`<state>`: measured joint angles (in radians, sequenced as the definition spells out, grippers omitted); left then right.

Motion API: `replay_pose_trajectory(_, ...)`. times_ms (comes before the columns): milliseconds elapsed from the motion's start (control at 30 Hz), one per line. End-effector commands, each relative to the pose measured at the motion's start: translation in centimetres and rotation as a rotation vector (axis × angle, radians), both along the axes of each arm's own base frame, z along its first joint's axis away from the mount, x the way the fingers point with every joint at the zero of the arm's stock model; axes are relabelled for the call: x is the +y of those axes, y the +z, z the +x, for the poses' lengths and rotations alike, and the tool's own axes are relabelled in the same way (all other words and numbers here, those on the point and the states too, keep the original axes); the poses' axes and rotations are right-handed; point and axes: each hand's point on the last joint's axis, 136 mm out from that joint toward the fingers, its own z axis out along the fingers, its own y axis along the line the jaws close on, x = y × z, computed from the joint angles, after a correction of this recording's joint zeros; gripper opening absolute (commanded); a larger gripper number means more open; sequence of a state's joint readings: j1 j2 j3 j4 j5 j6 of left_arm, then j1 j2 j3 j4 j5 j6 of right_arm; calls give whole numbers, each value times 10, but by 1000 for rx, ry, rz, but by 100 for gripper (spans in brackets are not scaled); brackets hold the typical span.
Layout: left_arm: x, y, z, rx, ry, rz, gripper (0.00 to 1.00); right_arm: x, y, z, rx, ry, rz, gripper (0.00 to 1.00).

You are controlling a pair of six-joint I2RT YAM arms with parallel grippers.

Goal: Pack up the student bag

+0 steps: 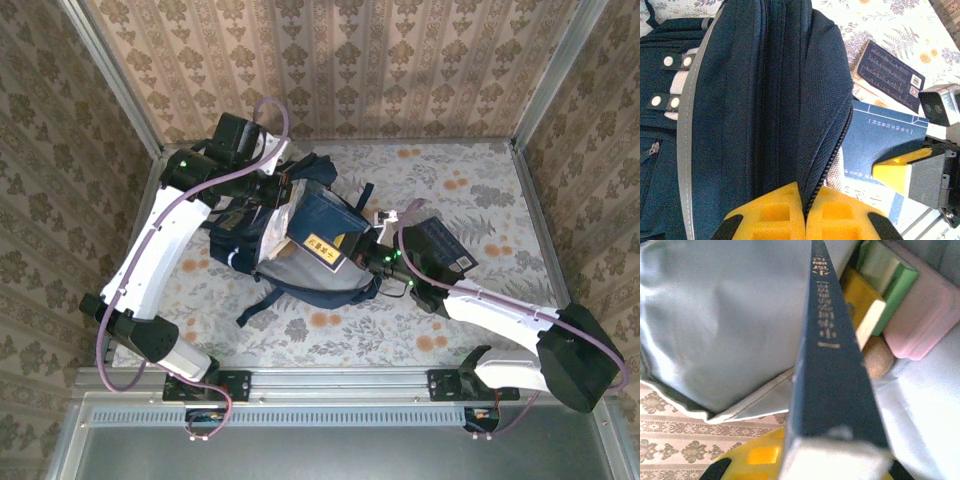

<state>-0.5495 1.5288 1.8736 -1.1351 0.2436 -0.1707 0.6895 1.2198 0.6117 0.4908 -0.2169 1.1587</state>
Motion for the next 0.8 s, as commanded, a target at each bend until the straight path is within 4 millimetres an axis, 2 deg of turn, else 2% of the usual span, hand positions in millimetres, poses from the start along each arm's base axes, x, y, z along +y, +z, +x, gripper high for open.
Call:
replay_pose_trajectory(0,-3,38,2,-109,-15,-89,0,11,28,6,-57,15,63,0)
replay_pose_trajectory(100,-4,41,1,-115,-16,-101,0,19,16,16,-36,10,40,0)
replay_pose_trajectory(333,-5,48,-2,-120,-23,-139,0,43,-43,43,139,-15,19,0)
replay_pose_trajectory(567,-12,52,-7,-108,-47,-188,0,82,-62,60,205,-2,-30,0)
replay_pose_trajectory(767,-15,57,-8,-111,-52,-213,0,110,-61,92,190,-34,-33,0)
